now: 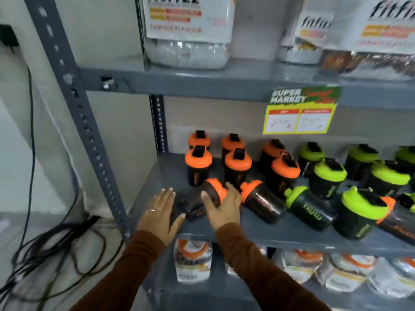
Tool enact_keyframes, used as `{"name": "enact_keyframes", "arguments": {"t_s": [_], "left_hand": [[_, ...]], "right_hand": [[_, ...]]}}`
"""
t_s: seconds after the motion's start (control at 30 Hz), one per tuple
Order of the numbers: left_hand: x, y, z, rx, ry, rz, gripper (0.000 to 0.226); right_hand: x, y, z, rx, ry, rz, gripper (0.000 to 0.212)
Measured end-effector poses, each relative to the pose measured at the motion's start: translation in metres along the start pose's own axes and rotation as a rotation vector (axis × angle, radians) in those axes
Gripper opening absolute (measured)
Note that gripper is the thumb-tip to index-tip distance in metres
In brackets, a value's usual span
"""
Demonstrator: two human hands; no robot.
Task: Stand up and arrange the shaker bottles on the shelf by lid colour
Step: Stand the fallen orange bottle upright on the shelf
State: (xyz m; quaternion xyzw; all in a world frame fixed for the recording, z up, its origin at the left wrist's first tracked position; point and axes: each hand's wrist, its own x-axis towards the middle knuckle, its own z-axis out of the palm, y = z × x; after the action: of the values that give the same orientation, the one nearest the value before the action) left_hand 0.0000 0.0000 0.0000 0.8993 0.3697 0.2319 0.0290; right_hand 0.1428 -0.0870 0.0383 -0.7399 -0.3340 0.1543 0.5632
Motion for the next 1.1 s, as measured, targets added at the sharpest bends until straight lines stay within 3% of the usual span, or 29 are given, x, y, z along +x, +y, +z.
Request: {"name": "enact_keyframes", "arguments": {"t_s": [0.07,0.13,0.33,0.57,0.83,0.97,1.1], "left_hand": [[-0.007,-0.012,0.015,-0.017,-0.148,-0.117,0.113],[-0.015,-0.02,0.027,0.008,-0.256,-0.169,0.129],[-0.012,-0.021,0.033,0.111,-0.311,-0.167,0.133],[-0.012,-0.019,0.033,0.151,-0.348,-0.172,0.134],[-0.012,-0.015,0.03,0.164,-0.368,-0.197,0.135],[-0.012,-0.014,0.031,0.194,-0.377,-0.197,0.133],[-0.012,-0.014,0.029,0.195,-0.376,-0.182,0.133]], "right_hand": [[0.01,-0.007,0.009,0.069,0.009,0.355,0.093],[0.024,-0.009,0.015,0.149,0.033,0.582,0.098],[0.044,-0.006,0.034,0.186,0.141,0.699,0.107],[0.032,-0.005,0.04,0.168,0.169,0.546,0.092],[0.009,0.003,0.039,-0.049,0.215,-0.171,0.086],[0.003,0.011,0.043,-0.096,0.216,-0.291,0.085],[-0.003,0.016,0.029,-0.072,0.076,-0.26,0.094]]}}
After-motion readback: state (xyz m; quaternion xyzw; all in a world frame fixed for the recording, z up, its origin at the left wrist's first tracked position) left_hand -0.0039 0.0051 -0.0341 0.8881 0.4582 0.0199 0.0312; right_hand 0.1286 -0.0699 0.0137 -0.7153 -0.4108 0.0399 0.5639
